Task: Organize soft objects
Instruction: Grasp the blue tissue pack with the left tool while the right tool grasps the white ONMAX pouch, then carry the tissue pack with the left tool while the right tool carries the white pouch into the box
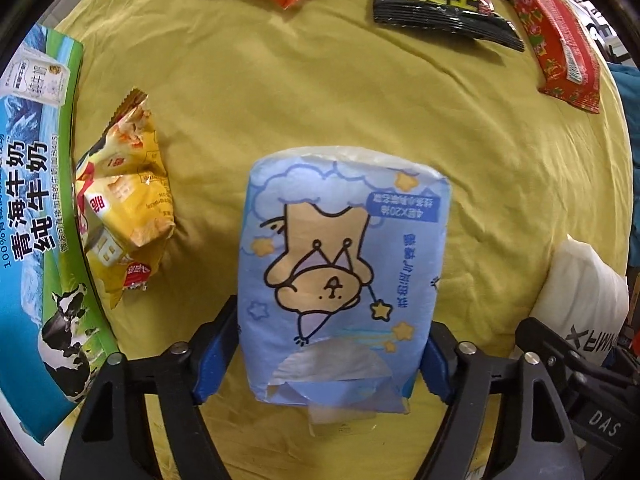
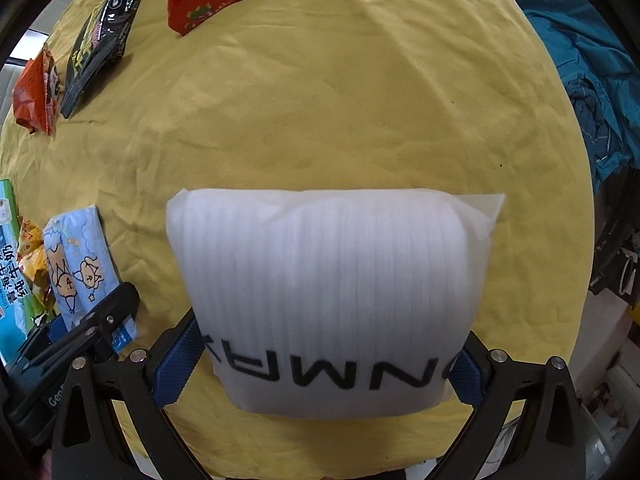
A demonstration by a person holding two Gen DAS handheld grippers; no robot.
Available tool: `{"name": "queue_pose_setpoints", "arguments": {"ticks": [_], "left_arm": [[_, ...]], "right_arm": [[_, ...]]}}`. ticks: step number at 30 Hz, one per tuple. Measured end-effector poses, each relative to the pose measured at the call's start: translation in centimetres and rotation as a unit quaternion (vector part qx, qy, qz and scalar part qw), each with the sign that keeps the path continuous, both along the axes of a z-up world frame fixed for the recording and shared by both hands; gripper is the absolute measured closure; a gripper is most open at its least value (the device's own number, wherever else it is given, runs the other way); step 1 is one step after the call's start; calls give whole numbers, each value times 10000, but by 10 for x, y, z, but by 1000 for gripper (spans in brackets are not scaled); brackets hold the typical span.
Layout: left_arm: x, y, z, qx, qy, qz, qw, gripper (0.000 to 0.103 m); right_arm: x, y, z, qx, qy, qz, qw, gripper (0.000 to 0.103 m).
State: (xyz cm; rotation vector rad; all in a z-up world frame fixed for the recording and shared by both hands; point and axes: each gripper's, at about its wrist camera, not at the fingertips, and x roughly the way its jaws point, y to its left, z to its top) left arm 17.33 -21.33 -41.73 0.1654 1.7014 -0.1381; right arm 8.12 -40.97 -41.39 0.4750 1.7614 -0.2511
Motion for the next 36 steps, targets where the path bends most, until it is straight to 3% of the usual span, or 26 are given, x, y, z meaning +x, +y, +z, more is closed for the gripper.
{"name": "queue_pose_setpoints", "arguments": {"ticks": [4, 5, 7, 12, 20, 27, 36], "left_arm": [[-10, -23, -4, -36, -165, -153, 9997, 42], [-17, -20, 13, -28, -191, -171, 9997, 44], [-19, -25, 19, 13, -278, -228, 9994, 48], [-32, -36, 30, 142, -469, -388, 9980, 50], [-66, -35, 43, -10, -530, -169, 9984, 51], [-105, -24, 81, -201, -824, -120, 9963, 51], [-122, -15, 159, -447, -1444, -51, 9885, 51]], "right_arm": [[8, 4, -3, -95, 49, 104, 9999, 6], [8, 4, -3, -215, 70, 208, 9995, 11], [6, 7, -3, -295, 44, 307, 9991, 14], [-4, 12, 8, -396, -131, 466, 9980, 24], [-25, 23, 21, -382, -310, 660, 9966, 27], [-29, 21, 34, -291, -522, 824, 9948, 28], [-27, 28, 98, -172, -1127, 1155, 9867, 28]]}}
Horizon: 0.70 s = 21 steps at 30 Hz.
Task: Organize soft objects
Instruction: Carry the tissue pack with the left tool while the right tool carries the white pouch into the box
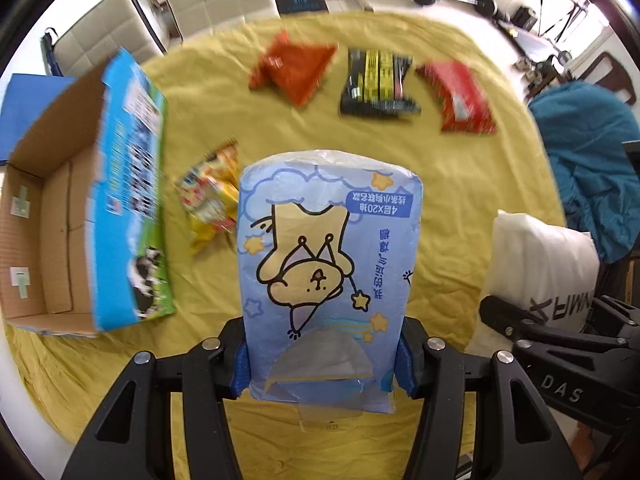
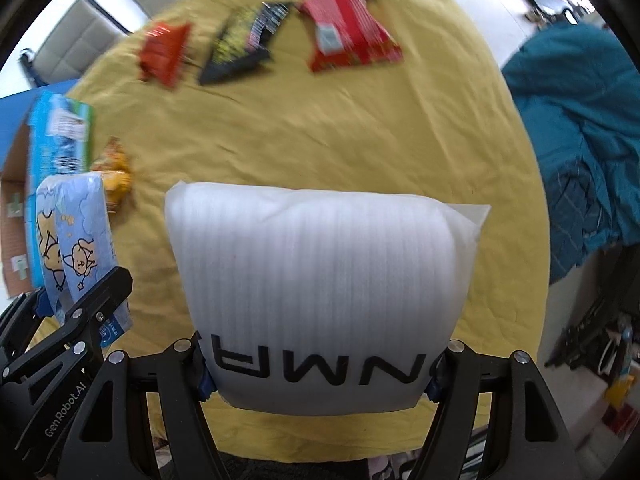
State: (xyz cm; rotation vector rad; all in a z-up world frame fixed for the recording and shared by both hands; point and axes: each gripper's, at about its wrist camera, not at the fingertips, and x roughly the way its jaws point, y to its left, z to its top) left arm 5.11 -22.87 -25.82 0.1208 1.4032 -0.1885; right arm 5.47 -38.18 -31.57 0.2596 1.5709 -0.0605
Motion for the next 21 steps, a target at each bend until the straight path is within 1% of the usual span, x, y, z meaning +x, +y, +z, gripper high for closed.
{"name": "queue_pose_setpoints", "arguments": {"ticks": [1, 3, 6, 7, 9, 11, 12, 17, 21], "left_arm": [[1, 6, 2, -23, -42, 14, 10000, 51], [-6, 18, 20, -43, -152, 102, 9998, 51], [15, 43, 49, -95, -308, 252, 9992, 51], [21, 51, 52, -110, -342, 278, 9990, 51], [21, 69, 66, -104, -471, 346, 9982, 51], [40, 83, 61, -155, -542, 414, 9975, 51], [42, 97, 68, -206, -571, 483, 9970, 51], [58, 151, 79, -288, -688, 649, 9951, 51], [74, 212, 87, -394, -704, 831, 9933, 51]], "right_arm": [[2, 1, 7, 31, -79, 36, 10000, 28], [6, 8, 25, 90, -238, 117, 9996, 28], [13, 26, 55, 172, -476, 249, 9984, 28], [16, 34, 65, 207, -571, 314, 9977, 28], [19, 51, 84, 228, -702, 377, 9966, 28], [26, 66, 96, 277, -835, 460, 9951, 28], [29, 77, 103, 303, -862, 479, 9947, 28], [48, 132, 117, 429, -947, 678, 9923, 28], [65, 185, 124, 512, -978, 870, 9901, 28]]}}
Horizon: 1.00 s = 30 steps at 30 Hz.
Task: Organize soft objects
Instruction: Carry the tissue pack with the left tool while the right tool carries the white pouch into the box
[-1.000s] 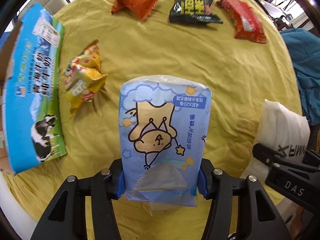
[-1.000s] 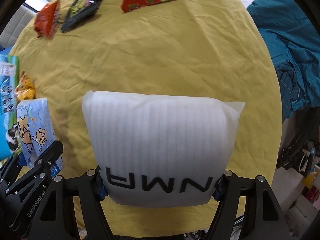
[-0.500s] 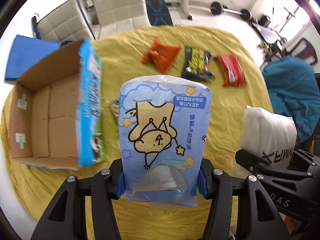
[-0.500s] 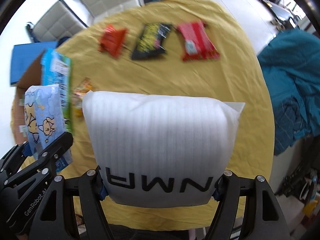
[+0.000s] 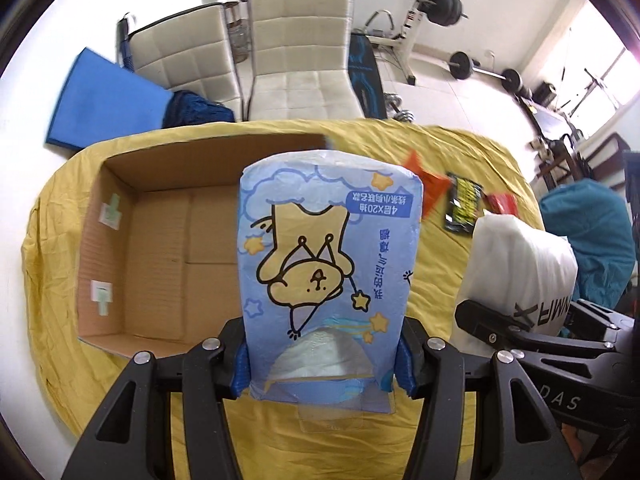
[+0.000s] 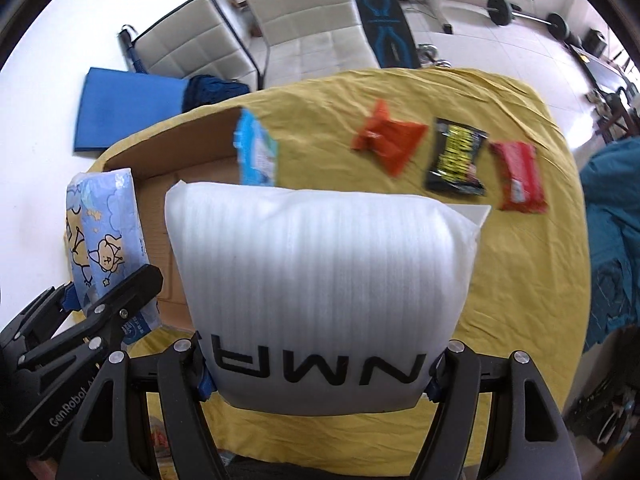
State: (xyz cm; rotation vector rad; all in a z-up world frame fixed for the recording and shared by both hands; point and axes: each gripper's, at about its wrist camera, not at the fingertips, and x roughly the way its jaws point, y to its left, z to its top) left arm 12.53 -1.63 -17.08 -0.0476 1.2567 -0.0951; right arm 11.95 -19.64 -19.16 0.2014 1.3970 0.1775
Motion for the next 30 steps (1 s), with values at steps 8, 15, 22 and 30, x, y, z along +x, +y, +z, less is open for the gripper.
{"name": "queue_pose_setpoints", "arguments": {"ticks": [8, 15, 22, 30], "left_arm": [[48, 101, -24, -157, 191, 364, 9990, 50], [93, 164, -91, -770, 860, 616, 9914, 49], [124, 181, -149, -1205, 1551, 477, 9794, 49], [146, 163, -173, -1256, 1881, 18, 9741, 49]], "right_arm": [[45, 107, -13, -16, 7, 324, 9995, 28], [89, 178, -58, -85, 285, 559, 9980, 28], [116, 206, -113, -434, 683, 701, 9942, 28], [129, 222, -145, -638, 998, 857, 9893, 25]]}}
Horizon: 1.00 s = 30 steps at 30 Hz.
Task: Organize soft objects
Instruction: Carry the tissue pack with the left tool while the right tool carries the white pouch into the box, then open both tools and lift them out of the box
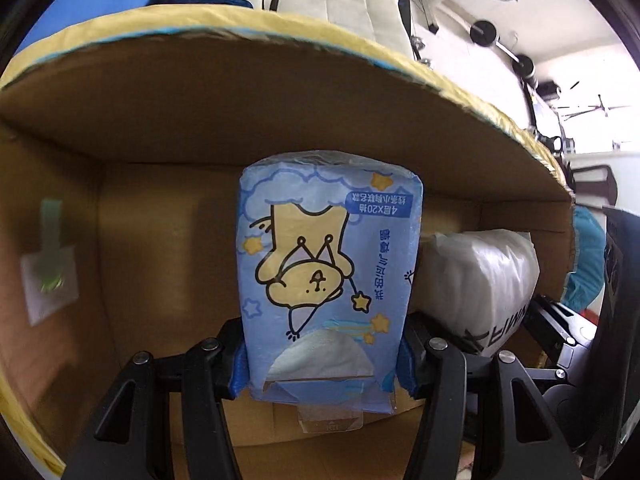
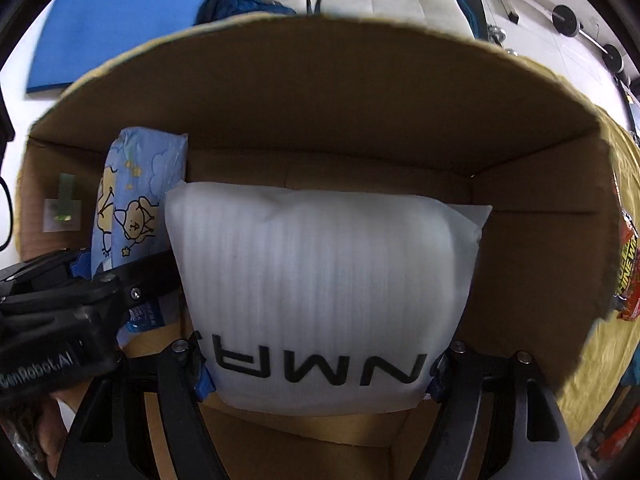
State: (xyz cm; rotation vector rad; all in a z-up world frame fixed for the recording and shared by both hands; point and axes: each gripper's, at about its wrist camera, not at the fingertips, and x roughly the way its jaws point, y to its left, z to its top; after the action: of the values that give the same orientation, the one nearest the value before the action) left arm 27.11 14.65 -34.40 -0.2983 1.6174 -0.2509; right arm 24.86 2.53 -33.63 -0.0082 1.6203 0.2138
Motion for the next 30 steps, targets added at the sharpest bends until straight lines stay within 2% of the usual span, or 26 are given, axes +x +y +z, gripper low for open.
{"name": "queue_pose_setpoints", "arguments": {"ticks": [5, 8, 13, 15, 17, 18, 22, 30], "left_arm": [[0, -9, -3, 133, 37, -204, 9997, 47], [-2, -10, 2, 215, -2, -245, 9995, 41], [-9, -10, 22, 450, -196, -279, 9984, 25], [-14, -8, 29, 500, -249, -241, 9981, 19], [-23, -5, 37, 574, -328, -231, 9975, 15], [-29, -2, 35, 620, -374, -230, 9971, 10], [-50, 0, 54, 897, -706, -144, 9934, 1], [-101, 8, 82, 1157, -1268, 136, 9851, 0]], "right_arm": [[-2, 5, -1, -134, -89, 6, 9999, 14], [-7, 10, 2, -196, -126, 45, 9997, 12], [-19, 12, 15, -228, -188, 15, 9996, 8], [-27, 13, 22, -217, -227, 15, 9995, 0], [-36, 13, 30, -325, -315, 13, 9990, 0], [-40, 13, 34, -357, -357, -20, 9987, 0], [-60, 3, 46, -229, -356, -235, 9988, 0], [-83, -14, 81, -271, -603, -494, 9966, 0]]}}
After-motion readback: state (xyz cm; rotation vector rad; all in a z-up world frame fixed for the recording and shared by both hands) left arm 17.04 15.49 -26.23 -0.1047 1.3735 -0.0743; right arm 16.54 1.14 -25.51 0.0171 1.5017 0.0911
